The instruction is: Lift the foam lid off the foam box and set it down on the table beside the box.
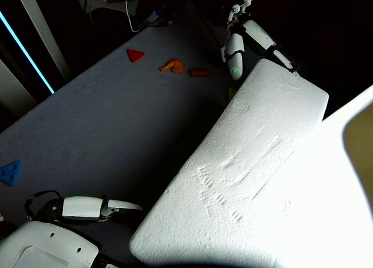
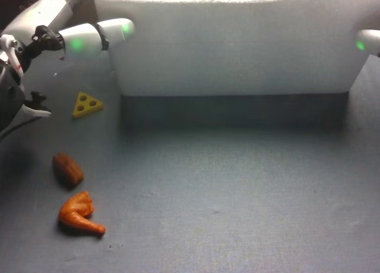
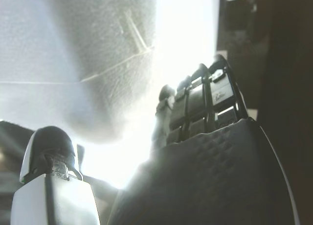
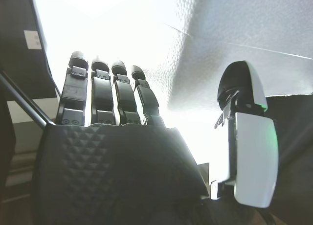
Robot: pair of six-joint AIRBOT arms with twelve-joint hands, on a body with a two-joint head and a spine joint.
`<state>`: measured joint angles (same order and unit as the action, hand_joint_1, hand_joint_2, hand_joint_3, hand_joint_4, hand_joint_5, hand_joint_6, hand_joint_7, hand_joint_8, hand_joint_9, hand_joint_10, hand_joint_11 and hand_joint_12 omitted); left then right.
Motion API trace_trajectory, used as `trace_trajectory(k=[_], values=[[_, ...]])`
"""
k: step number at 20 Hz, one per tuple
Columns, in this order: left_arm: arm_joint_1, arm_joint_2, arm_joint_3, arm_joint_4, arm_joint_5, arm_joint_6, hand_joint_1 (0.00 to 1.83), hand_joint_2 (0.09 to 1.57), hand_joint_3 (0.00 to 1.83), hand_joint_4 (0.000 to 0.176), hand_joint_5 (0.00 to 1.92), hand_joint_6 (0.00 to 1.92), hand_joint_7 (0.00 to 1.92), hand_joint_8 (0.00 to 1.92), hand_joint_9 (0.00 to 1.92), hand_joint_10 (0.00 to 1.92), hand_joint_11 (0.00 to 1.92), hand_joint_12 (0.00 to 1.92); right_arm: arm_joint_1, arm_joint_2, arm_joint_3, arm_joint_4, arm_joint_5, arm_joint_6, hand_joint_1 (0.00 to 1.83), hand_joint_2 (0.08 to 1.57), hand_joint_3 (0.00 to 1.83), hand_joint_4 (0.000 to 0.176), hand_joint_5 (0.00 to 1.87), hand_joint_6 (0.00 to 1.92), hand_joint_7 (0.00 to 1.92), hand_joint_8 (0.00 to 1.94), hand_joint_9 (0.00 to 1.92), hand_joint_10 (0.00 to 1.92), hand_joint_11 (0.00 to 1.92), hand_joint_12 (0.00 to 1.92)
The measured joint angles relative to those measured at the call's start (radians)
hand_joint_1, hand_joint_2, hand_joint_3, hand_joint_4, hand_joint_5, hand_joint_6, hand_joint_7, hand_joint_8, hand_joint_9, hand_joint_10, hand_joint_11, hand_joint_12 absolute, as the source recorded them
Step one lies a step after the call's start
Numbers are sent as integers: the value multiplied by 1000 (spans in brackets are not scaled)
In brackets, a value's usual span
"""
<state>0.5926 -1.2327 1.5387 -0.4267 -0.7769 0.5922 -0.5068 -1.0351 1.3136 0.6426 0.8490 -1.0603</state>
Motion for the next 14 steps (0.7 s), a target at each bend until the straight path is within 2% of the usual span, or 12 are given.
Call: trace_trajectory(k=[1, 2, 5, 6, 8, 10, 11, 12, 13, 14], values=[[-1, -1, 1, 1, 0, -3, 316, 1031, 15, 31, 0, 0, 0, 0, 0, 0, 0, 0, 4, -3, 2, 2, -1, 4, 414, 1100, 3, 0, 0, 0, 0, 0, 0, 0, 0, 0], [-1, -3, 1, 0, -1, -8, 300, 1032, 13, 35, 0, 0, 0, 0, 0, 0, 0, 0, 5, -4, 2, 1, -1, 8, 398, 1091, 0, 0, 0, 0, 0, 0, 0, 0, 0, 494], [-3, -3, 1, 0, -1, -11, 312, 1046, 16, 30, 0, 0, 0, 0, 0, 0, 0, 0, 6, -4, 2, 0, -2, 10, 382, 1093, 1, 0, 0, 0, 0, 0, 0, 0, 0, 545], [-5, -3, 1, 1, -1, -11, 324, 1056, 18, 33, 0, 0, 0, 0, 0, 0, 0, 0, 10, -4, 2, 0, -2, 10, 348, 1098, 4, 0, 0, 0, 0, 0, 0, 0, 0, 717], [-5, -3, 2, 1, -2, -12, 305, 1050, 13, 37, 0, 0, 0, 0, 0, 0, 13, 6, 14, -4, 2, -4, -3, 12, 353, 1109, 1, 0, 0, 0, 0, 0, 0, 0, 0, 647], [-5, -4, 5, 2, -1, -14, 315, 1059, 14, 42, 0, 0, 0, 0, 0, 0, 0, 0, 18, -4, 5, -7, -2, 14, 307, 1133, 1, 0, 0, 0, 0, 0, 0, 0, 0, 367], [-5, -4, 5, 2, -2, -14, 315, 1059, 14, 42, 0, 0, 0, 0, 0, 0, 0, 0, 18, -5, 7, -6, -2, 17, 307, 1133, 1, 0, 0, 0, 0, 0, 0, 0, 0, 367], [-5, -4, 6, 3, -1, -18, 264, 1085, 23, 21, 0, 0, 0, 0, 0, 0, 21, 10, 18, -5, 7, -8, -2, 26, 293, 1161, 3, 0, 34, 8, 0, 0, 0, 0, 0, 493], [-5, -5, 7, 4, -2, -18, 264, 1085, 23, 21, 0, 0, 0, 0, 0, 0, 21, 10, 18, -5, 8, -8, -2, 28, 293, 1161, 3, 0, 34, 8, 0, 0, 0, 0, 0, 493], [-5, -5, 7, 4, -2, -20, 154, 1088, 18, 32, 37, 12, 0, 0, 0, 0, 32, 18, 18, -5, 8, -8, -1, 31, 262, 1226, 3, 0, 168, 34, 25, 3, 0, 0, 0, 641]])
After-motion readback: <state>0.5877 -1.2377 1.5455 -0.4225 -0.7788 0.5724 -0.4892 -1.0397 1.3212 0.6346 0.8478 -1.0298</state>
